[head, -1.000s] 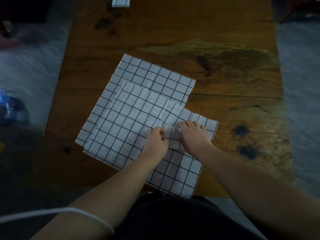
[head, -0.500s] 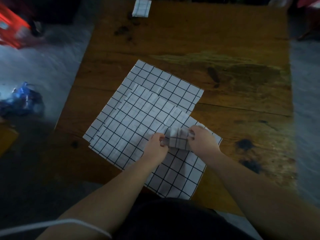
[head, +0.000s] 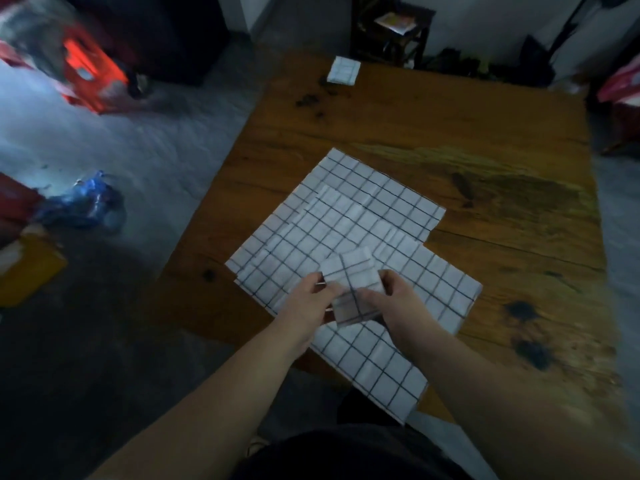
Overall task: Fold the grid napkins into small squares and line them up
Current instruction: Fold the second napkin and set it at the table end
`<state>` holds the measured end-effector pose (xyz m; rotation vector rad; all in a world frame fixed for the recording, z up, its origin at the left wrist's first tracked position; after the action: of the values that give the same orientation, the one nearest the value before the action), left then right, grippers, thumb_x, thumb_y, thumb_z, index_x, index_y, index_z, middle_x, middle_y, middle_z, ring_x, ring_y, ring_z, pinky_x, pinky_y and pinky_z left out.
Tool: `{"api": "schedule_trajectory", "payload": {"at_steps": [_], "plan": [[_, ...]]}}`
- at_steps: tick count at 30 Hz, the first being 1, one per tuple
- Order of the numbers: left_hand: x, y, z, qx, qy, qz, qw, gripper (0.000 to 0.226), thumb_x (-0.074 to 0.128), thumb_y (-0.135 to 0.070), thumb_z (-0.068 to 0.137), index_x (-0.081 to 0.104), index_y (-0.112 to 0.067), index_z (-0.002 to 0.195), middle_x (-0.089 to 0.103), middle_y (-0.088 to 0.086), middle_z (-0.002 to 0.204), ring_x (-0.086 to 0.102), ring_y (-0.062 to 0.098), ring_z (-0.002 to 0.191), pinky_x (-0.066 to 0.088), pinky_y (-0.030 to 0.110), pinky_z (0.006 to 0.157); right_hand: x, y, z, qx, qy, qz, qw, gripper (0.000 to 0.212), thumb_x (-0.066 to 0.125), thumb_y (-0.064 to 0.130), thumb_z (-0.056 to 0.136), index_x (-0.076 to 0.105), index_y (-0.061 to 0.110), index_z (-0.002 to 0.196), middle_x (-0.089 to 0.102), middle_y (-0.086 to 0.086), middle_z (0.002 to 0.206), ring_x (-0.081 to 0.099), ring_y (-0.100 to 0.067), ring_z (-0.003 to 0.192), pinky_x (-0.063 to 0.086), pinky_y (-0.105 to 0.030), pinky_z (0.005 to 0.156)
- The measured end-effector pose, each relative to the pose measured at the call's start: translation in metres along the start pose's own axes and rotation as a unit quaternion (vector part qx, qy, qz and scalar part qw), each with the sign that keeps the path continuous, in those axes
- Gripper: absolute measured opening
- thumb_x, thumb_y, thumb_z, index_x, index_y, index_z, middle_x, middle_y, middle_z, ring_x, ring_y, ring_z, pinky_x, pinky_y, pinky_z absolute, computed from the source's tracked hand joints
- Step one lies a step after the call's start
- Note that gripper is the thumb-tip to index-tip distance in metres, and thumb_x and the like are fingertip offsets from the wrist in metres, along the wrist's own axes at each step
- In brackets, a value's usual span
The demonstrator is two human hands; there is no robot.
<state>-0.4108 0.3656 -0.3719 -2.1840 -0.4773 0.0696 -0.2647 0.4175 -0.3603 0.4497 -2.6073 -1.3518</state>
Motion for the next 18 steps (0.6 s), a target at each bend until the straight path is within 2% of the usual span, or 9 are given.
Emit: {"api": "schedule_trajectory", "payload": {"at_steps": [2, 4, 5, 8, 10, 12, 15, 18], "plan": [[-0.045, -0.008, -0.026, 0.034, -0.022, 0.011, 0.999, 0.016, 0.058, -0.022, 0.102, 0.072, -0.03, 0.105, 0.074, 0.004, 0.111, 0.07, 0.024, 0.103, 0.058, 0.05, 0.093, 0.041, 0.001, -0.015, -0.014, 0.016, -0.028, 0.999, 0.019, 0.069, 0.019, 0.095, 0.061, 0.018, 0.112, 0.071, -0.005, 0.111, 0.069, -0.026, 0.104, 0.056, -0.05, 0.095], [-0.094, -0.014, -0.056, 0.059, -0.048, 0.018, 0.997, 0.021, 0.059, -0.026, 0.1, 0.075, -0.039, 0.098, 0.075, -0.001, 0.11, 0.069, 0.023, 0.107, 0.054, 0.053, 0.098, 0.085, 0.005, -0.034, -0.02, 0.034, -0.056, 0.998, 0.015, 0.062, 0.027, 0.099, 0.061, 0.018, 0.111, 0.069, -0.008, 0.111, 0.067, -0.028, 0.103, 0.056, -0.05, 0.093], [-0.119, -0.017, -0.074, 0.07, -0.065, 0.016, 0.995, 0.023, 0.059, -0.025, 0.101, 0.076, -0.041, 0.097, 0.075, -0.002, 0.109, 0.069, 0.022, 0.108, 0.053, 0.053, 0.099, 0.111, 0.007, -0.045, -0.021, 0.047, -0.063, 0.997, 0.015, 0.057, 0.028, 0.102, 0.062, 0.017, 0.111, 0.069, -0.01, 0.111, 0.067, -0.029, 0.103, 0.057, -0.05, 0.092], [-0.196, -0.027, -0.132, 0.119, -0.112, -0.01, 0.986, 0.016, 0.061, -0.028, 0.096, 0.075, -0.03, 0.104, 0.075, 0.003, 0.111, 0.069, 0.024, 0.109, 0.052, 0.056, 0.1, 0.188, 0.019, -0.08, -0.058, 0.078, -0.11, 0.989, 0.016, 0.054, 0.03, 0.103, 0.065, 0.019, 0.108, 0.07, -0.008, 0.111, 0.067, -0.026, 0.102, 0.058, -0.048, 0.09], [-0.246, -0.031, -0.17, 0.14, -0.14, -0.017, 0.98, 0.017, 0.062, -0.03, 0.094, 0.073, -0.027, 0.107, 0.075, 0.004, 0.111, 0.07, 0.025, 0.108, 0.053, 0.056, 0.098, 0.241, 0.029, -0.105, -0.094, 0.101, -0.145, 0.98, 0.015, 0.056, 0.029, 0.103, 0.067, 0.019, 0.106, 0.072, -0.004, 0.105, 0.07, -0.021, 0.096, 0.06, -0.042, 0.084], [-0.296, -0.031, -0.207, 0.154, -0.17, -0.027, 0.973, 0.016, 0.058, -0.024, 0.101, 0.07, -0.024, 0.112, 0.075, 0.004, 0.11, 0.071, 0.024, 0.105, 0.056, 0.055, 0.095, 0.297, 0.037, -0.132, -0.123, 0.136, -0.167, 0.969, 0.014, 0.057, 0.03, 0.102, 0.067, 0.021, 0.105, 0.073, 0.0, 0.102, 0.072, -0.017, 0.091, 0.062, -0.037, 0.078], [-0.361, -0.031, -0.256, 0.175, -0.228, -0.051, 0.957, 0.015, 0.056, -0.02, 0.103, 0.068, -0.02, 0.113, 0.074, 0.007, 0.109, 0.072, 0.026, 0.1, 0.059, 0.055, 0.088, 0.37, 0.049, -0.169, -0.17, 0.188, -0.192, 0.948, 0.012, 0.059, 0.033, 0.1, 0.068, 0.026, 0.103, 0.075, 0.006, 0.096, 0.074, -0.011, 0.086, 0.062, -0.04, 0.081], [-0.416, -0.028, -0.3, 0.19, -0.293, -0.048, 0.936, 0.01, 0.057, -0.017, 0.102, 0.065, -0.019, 0.107, 0.073, 0.007, 0.105, 0.073, 0.018, 0.089, 0.063, 0.044, 0.078, 0.432, 0.053, -0.194, -0.178, 0.24, -0.196, 0.934, 0.012, 0.06, 0.032, 0.099, 0.068, 0.025, 0.104, 0.076, 0.005, 0.097, 0.075, -0.013, 0.088, 0.061, -0.042, 0.082]]}}
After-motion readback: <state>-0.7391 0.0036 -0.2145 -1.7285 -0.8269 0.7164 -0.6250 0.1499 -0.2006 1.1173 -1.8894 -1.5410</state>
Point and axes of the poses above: each hand's wrist, its own z-axis towards the middle knuckle, its own x-axis out of the palm, y = z × x, the point moved 8 cm from there along z, towards the middle knuckle
